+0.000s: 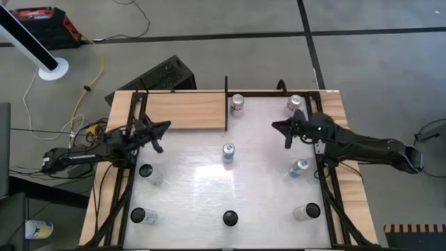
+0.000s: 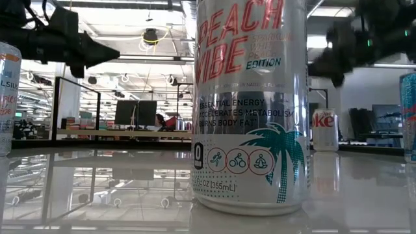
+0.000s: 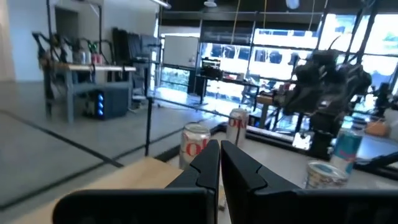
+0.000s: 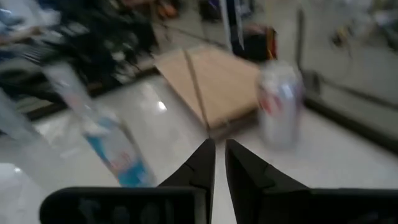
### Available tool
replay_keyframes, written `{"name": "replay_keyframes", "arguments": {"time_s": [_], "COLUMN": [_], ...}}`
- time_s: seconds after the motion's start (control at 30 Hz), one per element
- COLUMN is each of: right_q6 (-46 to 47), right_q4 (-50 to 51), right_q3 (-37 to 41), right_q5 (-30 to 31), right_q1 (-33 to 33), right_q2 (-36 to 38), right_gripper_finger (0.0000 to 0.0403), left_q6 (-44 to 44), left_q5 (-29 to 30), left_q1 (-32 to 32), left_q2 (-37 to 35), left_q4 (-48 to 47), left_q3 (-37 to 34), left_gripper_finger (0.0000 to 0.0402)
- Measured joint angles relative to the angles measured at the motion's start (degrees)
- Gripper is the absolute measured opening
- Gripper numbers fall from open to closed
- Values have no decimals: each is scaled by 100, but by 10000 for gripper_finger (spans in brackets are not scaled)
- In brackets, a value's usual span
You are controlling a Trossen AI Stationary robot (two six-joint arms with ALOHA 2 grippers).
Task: Place canned beverage on shelf
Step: Put the left blue soda can on the shelf
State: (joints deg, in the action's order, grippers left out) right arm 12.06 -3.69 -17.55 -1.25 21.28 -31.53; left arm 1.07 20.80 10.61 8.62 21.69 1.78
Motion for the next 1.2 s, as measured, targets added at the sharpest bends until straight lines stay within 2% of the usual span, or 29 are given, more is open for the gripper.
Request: {"name": "replay_keyframes", "arguments": {"time_s": [0.2,0.4,0.53,0.8,1.03,1.2], "right_q6": [-581,-1311,-1607,-1730,-2169,-2210], "right_q4": [-91,-1565,-2223,-2740,-3035,-2997], "right_q3": [-860,-992,-992,-992,-992,-1114], "right_q5": [-20,-36,-33,-33,-14,-10], "right_q1": [-765,-1670,-2151,-2468,-2331,-2268], "right_q2": [-166,-692,-1097,-1688,-1972,-2033], "right_gripper_finger": [64,64,64,64,64,64], "left_q6": [-582,-953,-1157,-1155,-956,-1054], "left_q5": [50,-270,-284,-715,-698,-460], "left_q1": [0,0,-1,-4,-139,-194], "left_q2": [2,0,18,687,1735,2393], "left_q4": [5,21,-45,-170,-947,-1385], "left_q3": [263,417,422,656,1722,2411], "left_gripper_finger": [0,1,18,110,196,251]}}
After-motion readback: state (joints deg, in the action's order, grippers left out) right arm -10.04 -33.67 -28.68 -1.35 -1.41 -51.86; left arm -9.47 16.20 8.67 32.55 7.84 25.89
